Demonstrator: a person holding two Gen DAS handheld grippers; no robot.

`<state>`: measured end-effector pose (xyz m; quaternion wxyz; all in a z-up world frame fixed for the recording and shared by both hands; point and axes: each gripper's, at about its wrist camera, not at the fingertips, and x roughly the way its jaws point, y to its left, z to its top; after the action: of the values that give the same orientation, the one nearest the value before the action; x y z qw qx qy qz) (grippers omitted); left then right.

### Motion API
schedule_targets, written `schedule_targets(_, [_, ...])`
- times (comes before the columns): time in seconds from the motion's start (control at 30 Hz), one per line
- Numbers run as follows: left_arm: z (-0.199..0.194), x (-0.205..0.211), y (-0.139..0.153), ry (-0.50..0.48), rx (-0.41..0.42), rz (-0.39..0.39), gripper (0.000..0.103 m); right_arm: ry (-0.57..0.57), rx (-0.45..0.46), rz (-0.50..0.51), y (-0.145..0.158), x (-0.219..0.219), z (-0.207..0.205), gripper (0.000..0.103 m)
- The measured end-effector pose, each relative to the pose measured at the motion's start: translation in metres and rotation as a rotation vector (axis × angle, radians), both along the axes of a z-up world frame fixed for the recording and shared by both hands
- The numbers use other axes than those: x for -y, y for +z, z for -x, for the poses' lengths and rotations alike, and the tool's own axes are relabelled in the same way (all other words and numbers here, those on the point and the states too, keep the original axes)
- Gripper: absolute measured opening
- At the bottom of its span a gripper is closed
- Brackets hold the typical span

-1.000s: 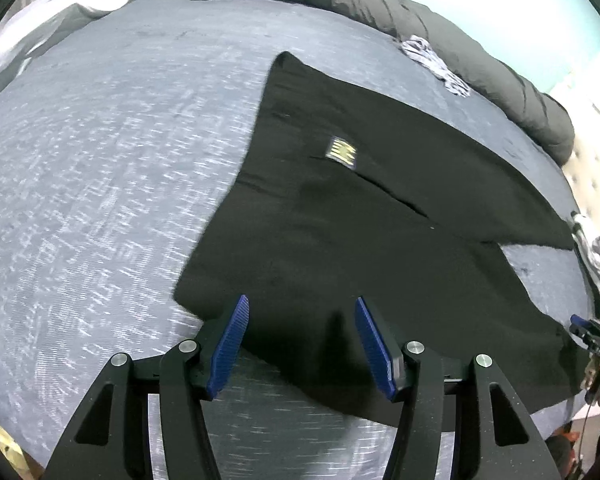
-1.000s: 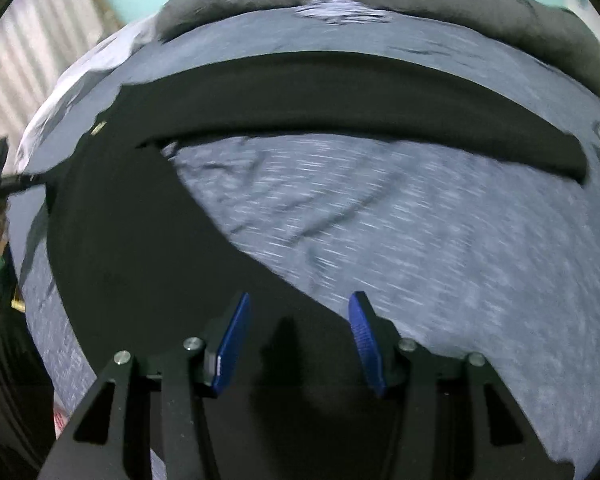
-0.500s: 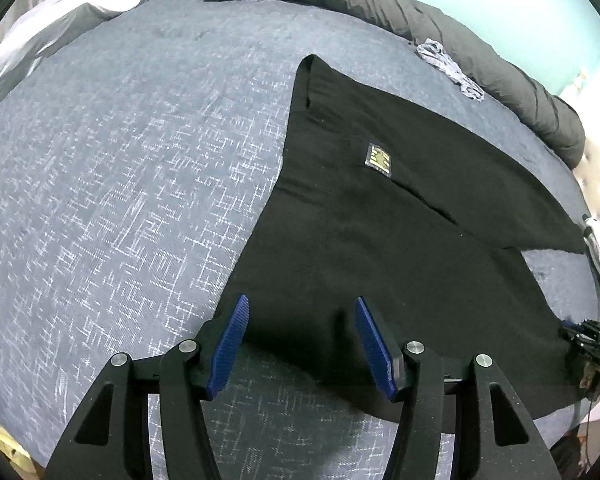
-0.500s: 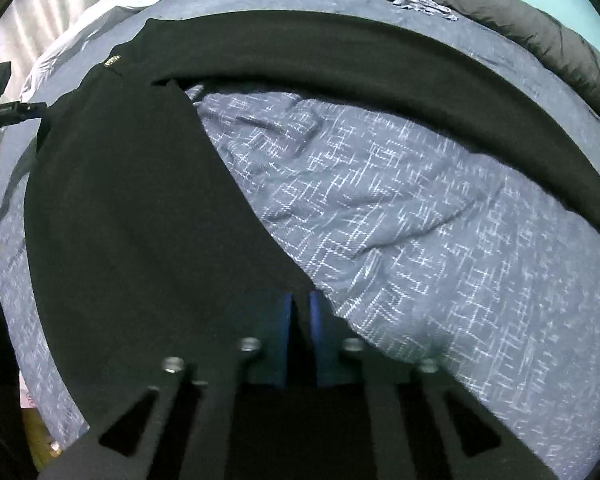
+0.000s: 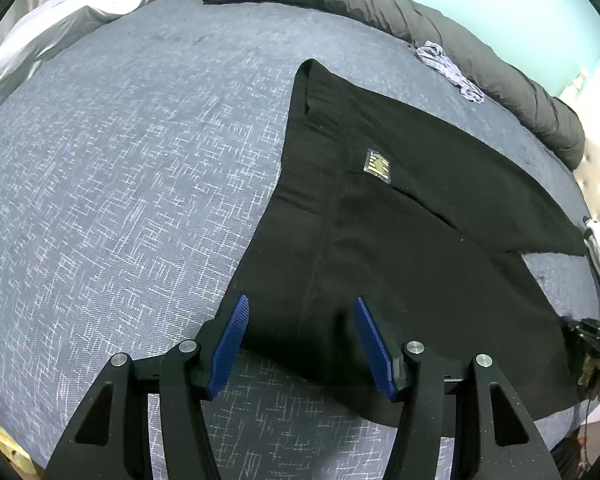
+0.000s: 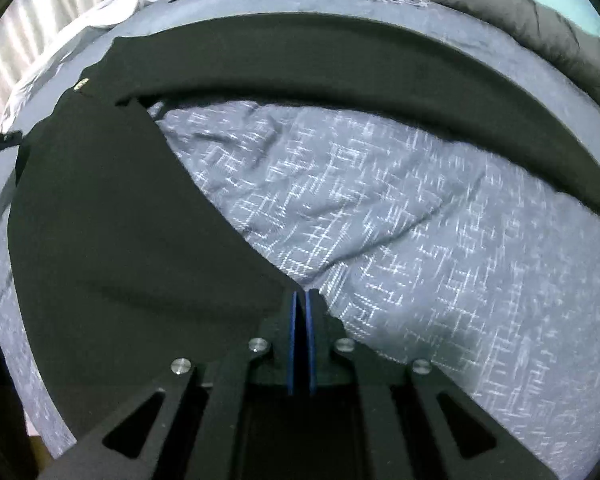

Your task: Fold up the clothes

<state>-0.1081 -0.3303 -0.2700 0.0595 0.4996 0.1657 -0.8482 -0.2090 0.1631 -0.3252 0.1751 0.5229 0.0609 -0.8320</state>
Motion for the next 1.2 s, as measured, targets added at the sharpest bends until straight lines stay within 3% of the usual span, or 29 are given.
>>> schedule_targets(0.17, [0.001, 0.004, 0.003, -0.006, -0.004, 0.011, 0.059, -0.021, -0.003, 0.029, 0.004, 0.005, 0.008, 0.02])
schedule_targets(0.23, [0.003, 0.006, 0.003, -0.001, -0.001, 0.013, 0.059, -0.002, -0.006, 0.066, 0.009, 0.013, 0.013, 0.035])
schedule_targets(0.33, [0.007, 0.01, 0.001, 0.006, 0.004, 0.015, 0.059, 0.027, -0.001, 0.12, 0.01, 0.029, 0.02, 0.039])
schedule_targets(0.47, [0.008, 0.014, 0.002, 0.008, 0.006, 0.014, 0.059, 0.1, 0.029, 0.103, -0.005, 0.067, 0.025, 0.042])
schedule_targets(0.57, [0.006, 0.018, 0.002, 0.007, 0.007, 0.016, 0.059, 0.154, 0.051, 0.055, -0.015, 0.087, 0.026, 0.041])
schedule_targets(0.63, [0.005, 0.021, 0.002, 0.007, 0.008, 0.02, 0.059, 0.155, 0.051, 0.029, -0.02, 0.092, 0.03, 0.016])
schedule_targets(0.7, [0.005, 0.025, 0.001, 0.009, 0.01, 0.023, 0.059, 0.137, 0.042, 0.023, -0.021, 0.092, 0.034, 0.005])
schedule_targets(0.9, [0.003, 0.036, -0.001, 0.026, 0.012, 0.028, 0.059, 0.02, -0.029, -0.036, -0.012, 0.075, 0.04, 0.0])
schedule_targets(1.07, [-0.002, 0.039, 0.003, 0.035, 0.006, 0.019, 0.059, -0.074, -0.06, 0.06, 0.015, 0.031, 0.029, 0.0])
schedule_targets(1.2, [-0.009, 0.039, 0.006, 0.035, 0.007, 0.0, 0.059, -0.143, -0.062, 0.093, 0.04, -0.028, -0.008, 0.004])
